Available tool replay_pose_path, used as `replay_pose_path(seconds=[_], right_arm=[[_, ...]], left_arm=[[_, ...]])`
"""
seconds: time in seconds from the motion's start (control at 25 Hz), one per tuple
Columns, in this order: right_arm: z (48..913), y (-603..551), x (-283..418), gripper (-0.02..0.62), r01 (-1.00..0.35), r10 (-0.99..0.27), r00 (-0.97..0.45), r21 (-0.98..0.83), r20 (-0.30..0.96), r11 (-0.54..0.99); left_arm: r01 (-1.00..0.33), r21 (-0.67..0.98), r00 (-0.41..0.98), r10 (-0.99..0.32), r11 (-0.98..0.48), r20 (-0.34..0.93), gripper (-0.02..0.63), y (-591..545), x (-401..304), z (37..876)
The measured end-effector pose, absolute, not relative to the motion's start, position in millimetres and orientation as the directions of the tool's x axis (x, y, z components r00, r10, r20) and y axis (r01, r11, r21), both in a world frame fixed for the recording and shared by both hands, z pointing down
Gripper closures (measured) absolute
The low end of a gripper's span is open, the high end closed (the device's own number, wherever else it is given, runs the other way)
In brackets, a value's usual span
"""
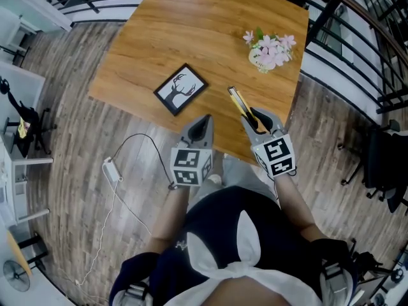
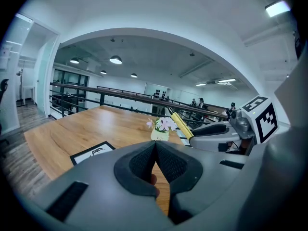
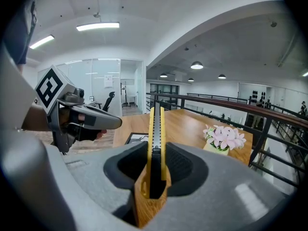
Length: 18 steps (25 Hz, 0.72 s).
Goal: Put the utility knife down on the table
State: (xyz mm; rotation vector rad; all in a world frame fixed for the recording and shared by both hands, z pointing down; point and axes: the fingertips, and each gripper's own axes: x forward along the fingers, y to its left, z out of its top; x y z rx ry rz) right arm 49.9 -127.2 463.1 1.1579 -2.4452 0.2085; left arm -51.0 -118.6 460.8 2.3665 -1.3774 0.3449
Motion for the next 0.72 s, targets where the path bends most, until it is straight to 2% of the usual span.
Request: replay_pose_path(seconds=[0.72], right_arm=[[491.7, -138.9, 47.5, 0.482, -0.753, -0.662, -0.562, 0.025, 0.496, 0.658]], left_arm=[[-0.874, 0.211, 0.485, -0.761, -0.438, 0.430, 0.589, -129.9, -54.8, 474.7]])
